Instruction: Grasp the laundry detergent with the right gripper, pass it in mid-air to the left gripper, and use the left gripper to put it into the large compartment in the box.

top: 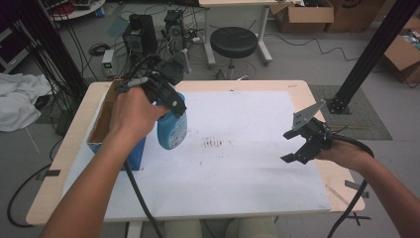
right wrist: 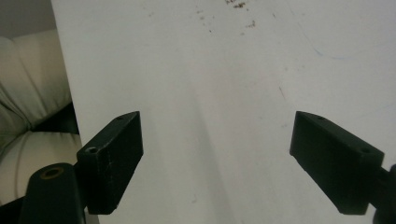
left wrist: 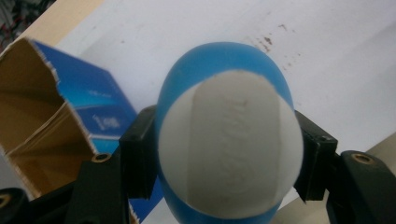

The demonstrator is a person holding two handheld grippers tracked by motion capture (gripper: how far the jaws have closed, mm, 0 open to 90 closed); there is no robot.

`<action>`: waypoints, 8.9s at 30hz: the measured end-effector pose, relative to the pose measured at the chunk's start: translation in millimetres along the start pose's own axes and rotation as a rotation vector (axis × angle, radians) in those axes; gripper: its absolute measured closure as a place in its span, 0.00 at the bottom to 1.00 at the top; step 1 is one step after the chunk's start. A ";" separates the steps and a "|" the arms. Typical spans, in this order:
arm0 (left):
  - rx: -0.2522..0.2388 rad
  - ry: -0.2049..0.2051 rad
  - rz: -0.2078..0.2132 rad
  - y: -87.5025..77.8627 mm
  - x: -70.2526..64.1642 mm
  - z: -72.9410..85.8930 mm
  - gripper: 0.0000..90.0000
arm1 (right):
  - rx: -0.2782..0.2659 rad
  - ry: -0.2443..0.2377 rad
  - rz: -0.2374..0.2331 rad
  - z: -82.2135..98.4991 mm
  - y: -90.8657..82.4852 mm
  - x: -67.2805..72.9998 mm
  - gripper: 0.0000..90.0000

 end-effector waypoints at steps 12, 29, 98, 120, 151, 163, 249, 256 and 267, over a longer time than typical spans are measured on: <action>0.015 -0.181 -0.056 -33.1 41.4 -4.6 0.42 | 0.092 -0.050 0.015 1.0 -8.3 -3.2 0.20; 0.032 -0.436 -0.123 -66.5 105.9 9.6 0.42 | 0.069 -0.075 0.024 -7.3 -15.9 -5.8 0.19; 0.088 -0.500 -0.113 115.8 150.2 79.9 0.42 | 0.098 0.013 0.048 23.2 -2.8 -12.2 0.19; 0.072 -0.530 -0.088 116.6 152.6 83.8 0.37 | 0.099 0.013 0.040 25.9 0.0 -9.3 0.19; 0.011 -0.511 -0.099 87.4 147.3 80.2 0.26 | 0.079 -0.001 0.040 22.9 -4.3 -2.9 0.19; 0.004 -0.491 -0.109 73.1 141.2 78.0 0.21 | 0.068 -0.010 0.046 19.2 -6.1 -0.8 0.19; 0.027 0.218 0.086 63.4 -28.5 13.5 0.20 | 0.067 -0.008 0.046 3.9 -5.6 -1.8 0.19; 0.029 0.222 0.087 63.9 -26.8 16.5 0.20 | 0.061 -0.016 0.042 0.6 -2.9 -0.7 0.19; 0.034 0.226 0.092 64.3 -26.5 17.6 0.20 | 0.062 -0.016 0.039 -0.8 -2.2 0.1 0.19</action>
Point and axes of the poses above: each handheld gripper's, and its own axes: y roughly forward along the jaws, z roughly out of its underside, x roughly to its left, the point moved 3 cm from there along y, roughly forward along the jaws, and after that the axes turned 6 degrees about -y, right-handed, at the moved point
